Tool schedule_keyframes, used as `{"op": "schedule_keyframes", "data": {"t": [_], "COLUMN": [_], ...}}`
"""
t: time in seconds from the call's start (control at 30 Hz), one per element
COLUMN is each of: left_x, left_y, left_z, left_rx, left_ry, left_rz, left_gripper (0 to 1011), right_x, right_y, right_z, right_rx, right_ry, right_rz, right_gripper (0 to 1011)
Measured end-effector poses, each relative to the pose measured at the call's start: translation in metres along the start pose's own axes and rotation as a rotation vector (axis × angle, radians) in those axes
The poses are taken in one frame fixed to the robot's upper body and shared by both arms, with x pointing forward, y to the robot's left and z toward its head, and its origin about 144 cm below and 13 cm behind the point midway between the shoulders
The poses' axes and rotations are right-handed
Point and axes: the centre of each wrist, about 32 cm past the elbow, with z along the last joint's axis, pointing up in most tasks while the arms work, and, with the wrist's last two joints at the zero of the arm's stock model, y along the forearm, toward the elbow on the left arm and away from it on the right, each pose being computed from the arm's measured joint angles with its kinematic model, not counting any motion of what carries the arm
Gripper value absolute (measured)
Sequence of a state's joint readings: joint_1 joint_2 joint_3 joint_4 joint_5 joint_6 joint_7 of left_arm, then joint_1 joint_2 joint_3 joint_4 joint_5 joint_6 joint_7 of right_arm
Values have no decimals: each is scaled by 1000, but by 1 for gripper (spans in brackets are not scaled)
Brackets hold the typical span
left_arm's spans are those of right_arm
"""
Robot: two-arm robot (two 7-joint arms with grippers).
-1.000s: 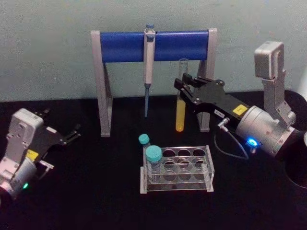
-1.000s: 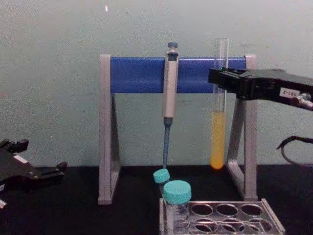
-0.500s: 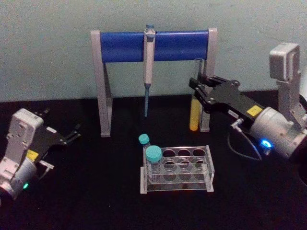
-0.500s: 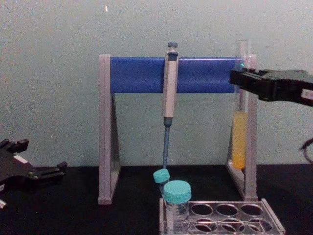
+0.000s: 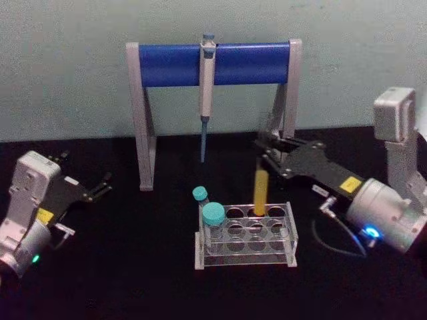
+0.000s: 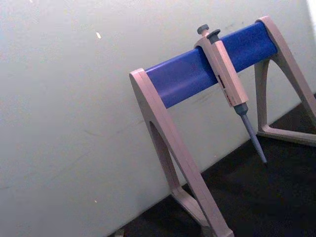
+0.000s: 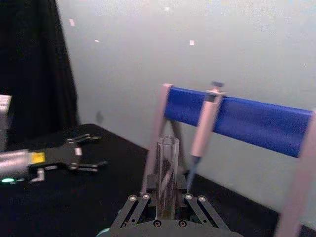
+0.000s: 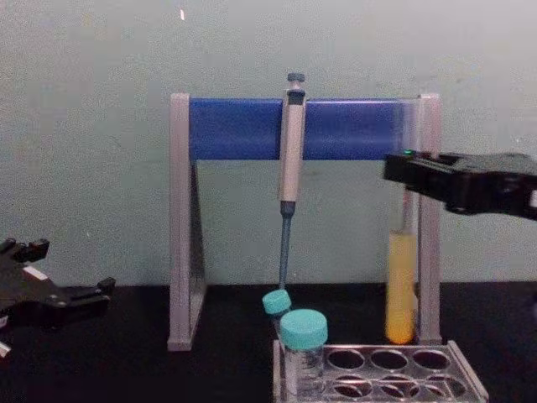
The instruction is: Pick up the test tube from the test tube rack, shake it, then place it back into the test tube rack.
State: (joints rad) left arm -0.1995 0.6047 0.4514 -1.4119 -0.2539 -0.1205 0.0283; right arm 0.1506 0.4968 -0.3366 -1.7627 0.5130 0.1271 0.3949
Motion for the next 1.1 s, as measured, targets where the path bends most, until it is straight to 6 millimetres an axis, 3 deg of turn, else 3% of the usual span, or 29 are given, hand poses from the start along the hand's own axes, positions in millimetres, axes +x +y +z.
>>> {"op": "schedule_keyframes", "data": {"t": [0.43, 1.1], "left_x": [0, 0], "left_y": [0, 0], "left_z": [0, 0], "left_rx": [0, 0], "left_ry": [0, 0], "left_rz": [0, 0], "left_gripper": [1001, 1001], "right_x": [4, 17], "right_y": [38, 34], "right_z": [4, 4], "right_rx": [53, 52], "right_ry": [-21, -30], "right_rz": [19, -55], "right_gripper": [228, 229]}}
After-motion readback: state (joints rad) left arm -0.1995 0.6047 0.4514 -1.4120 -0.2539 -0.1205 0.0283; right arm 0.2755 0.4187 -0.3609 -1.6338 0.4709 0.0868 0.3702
